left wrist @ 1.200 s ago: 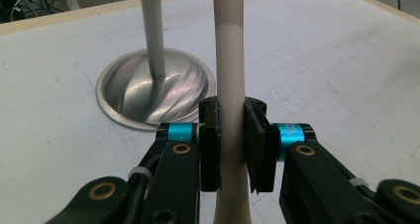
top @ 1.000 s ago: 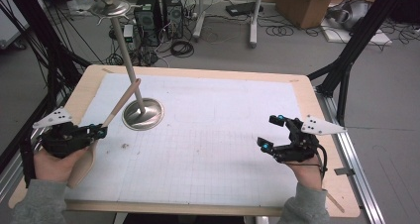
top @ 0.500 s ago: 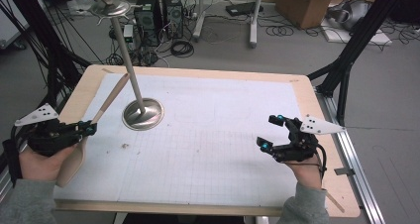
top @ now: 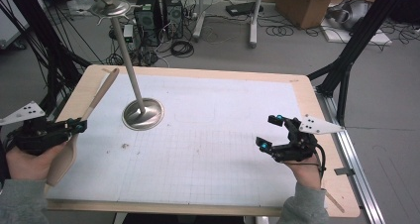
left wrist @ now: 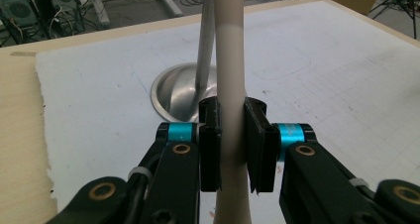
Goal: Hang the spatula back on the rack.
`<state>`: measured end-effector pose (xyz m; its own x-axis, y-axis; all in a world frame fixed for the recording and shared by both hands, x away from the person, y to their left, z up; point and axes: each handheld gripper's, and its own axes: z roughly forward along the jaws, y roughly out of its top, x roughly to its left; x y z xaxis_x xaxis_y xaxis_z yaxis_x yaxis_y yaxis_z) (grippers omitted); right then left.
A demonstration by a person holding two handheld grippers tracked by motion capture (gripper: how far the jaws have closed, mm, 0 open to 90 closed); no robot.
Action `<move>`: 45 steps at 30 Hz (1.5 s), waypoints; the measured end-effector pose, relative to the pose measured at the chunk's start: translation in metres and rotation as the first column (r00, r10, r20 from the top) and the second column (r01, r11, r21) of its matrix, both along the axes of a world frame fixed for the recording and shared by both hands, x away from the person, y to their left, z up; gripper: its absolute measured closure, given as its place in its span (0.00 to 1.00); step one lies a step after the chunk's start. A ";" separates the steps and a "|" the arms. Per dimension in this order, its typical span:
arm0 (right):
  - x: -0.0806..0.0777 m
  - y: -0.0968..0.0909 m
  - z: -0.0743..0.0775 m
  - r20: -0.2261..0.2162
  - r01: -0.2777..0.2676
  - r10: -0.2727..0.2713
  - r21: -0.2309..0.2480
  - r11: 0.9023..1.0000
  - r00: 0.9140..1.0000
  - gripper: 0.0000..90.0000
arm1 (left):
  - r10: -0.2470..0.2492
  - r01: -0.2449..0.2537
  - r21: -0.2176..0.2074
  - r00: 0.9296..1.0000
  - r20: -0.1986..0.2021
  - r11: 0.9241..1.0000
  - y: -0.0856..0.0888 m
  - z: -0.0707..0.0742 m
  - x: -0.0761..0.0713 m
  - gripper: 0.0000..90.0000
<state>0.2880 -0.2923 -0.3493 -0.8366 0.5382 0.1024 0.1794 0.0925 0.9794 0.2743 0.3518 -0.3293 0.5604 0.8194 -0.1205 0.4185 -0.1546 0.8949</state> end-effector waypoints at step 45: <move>0.001 0.001 -0.001 -0.003 -0.001 0.001 -0.008 1.000 1.000 0.10 | 0.031 -0.025 -0.074 0.996 0.082 0.997 0.024 0.049 0.000 0.87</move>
